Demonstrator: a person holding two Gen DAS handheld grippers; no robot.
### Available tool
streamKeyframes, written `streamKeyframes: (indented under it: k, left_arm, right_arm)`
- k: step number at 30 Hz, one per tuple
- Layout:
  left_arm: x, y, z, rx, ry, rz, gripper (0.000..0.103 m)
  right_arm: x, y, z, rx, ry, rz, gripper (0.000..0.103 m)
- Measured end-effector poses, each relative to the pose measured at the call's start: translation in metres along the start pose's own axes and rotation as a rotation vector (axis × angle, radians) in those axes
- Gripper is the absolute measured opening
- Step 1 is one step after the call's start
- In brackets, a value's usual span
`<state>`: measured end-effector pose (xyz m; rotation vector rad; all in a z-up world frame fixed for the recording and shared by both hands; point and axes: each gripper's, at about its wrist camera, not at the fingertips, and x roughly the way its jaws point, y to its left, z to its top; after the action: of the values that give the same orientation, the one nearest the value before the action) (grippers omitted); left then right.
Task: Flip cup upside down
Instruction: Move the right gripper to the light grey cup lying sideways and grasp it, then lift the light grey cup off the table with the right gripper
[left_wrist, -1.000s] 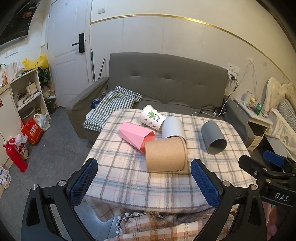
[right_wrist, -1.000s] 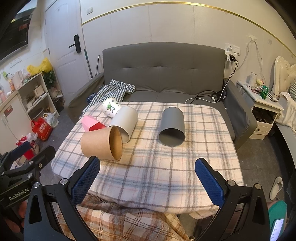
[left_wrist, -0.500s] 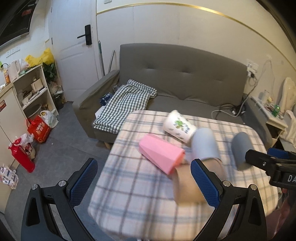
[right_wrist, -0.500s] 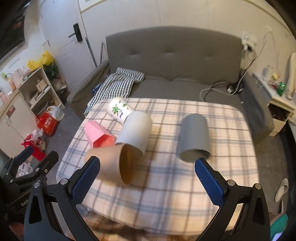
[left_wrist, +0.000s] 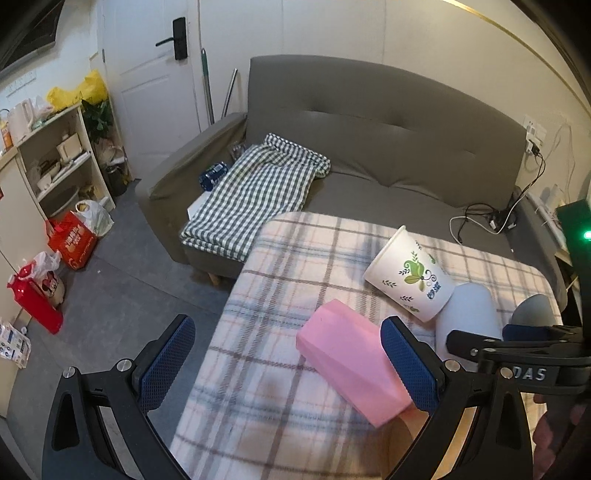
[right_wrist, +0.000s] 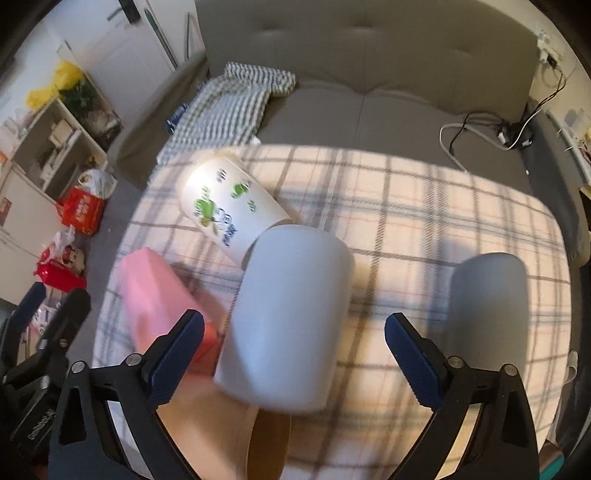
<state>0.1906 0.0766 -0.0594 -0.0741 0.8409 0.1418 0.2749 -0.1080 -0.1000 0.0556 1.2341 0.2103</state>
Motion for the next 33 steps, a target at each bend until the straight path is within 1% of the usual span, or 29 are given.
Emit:
streamKeyframes:
  k: [4,6,9,11,14,17,22,27,30,33]
  left_arm:
    - [0.011,-0.003,0.000,0.011,0.013,-0.005,0.103]
    - [0.014,-0.005,-0.002,0.009,0.024,-0.012,0.103]
    - [0.017,-0.009,-0.002,0.009,0.032,-0.014,0.103]
    - [0.017,-0.010,-0.002,0.012,0.032,-0.013,0.103]
    - [0.013,-0.013,-0.003,0.018,0.029,-0.007,0.103]
    - [0.006,-0.016,-0.002,0.022,0.024,-0.001,0.103]
    - [-0.013,-0.020,0.003,0.029,-0.003,0.006,0.103]
    - [-0.046,-0.026,0.007,0.035,-0.040,0.002,0.103]
    - [-0.069,-0.030,0.006,0.039,-0.066,-0.003,0.103]
    - [-0.089,-0.037,0.000,0.049,-0.077,-0.001,0.103]
  right_arm:
    - [0.020,0.000,0.007,0.011,0.050,0.000,0.096]
    - [0.026,-0.002,0.009,0.018,0.060,0.009,0.093]
    - [0.034,-0.004,0.011,0.028,0.084,0.019,0.085]
    - [0.036,-0.006,0.011,0.045,0.099,0.066,0.077]
    - [0.034,-0.007,0.011,0.036,0.096,0.059,0.076]
    - [0.025,-0.010,0.010,0.051,0.072,0.073,0.076]
    - [-0.011,-0.009,0.012,0.030,-0.021,0.078,0.075]
    - [-0.058,-0.008,0.010,0.027,-0.096,0.094,0.075]
    - [-0.091,-0.010,0.000,0.025,-0.136,0.098,0.075]
    - [-0.122,-0.018,-0.019,0.027,-0.170,0.092,0.075]
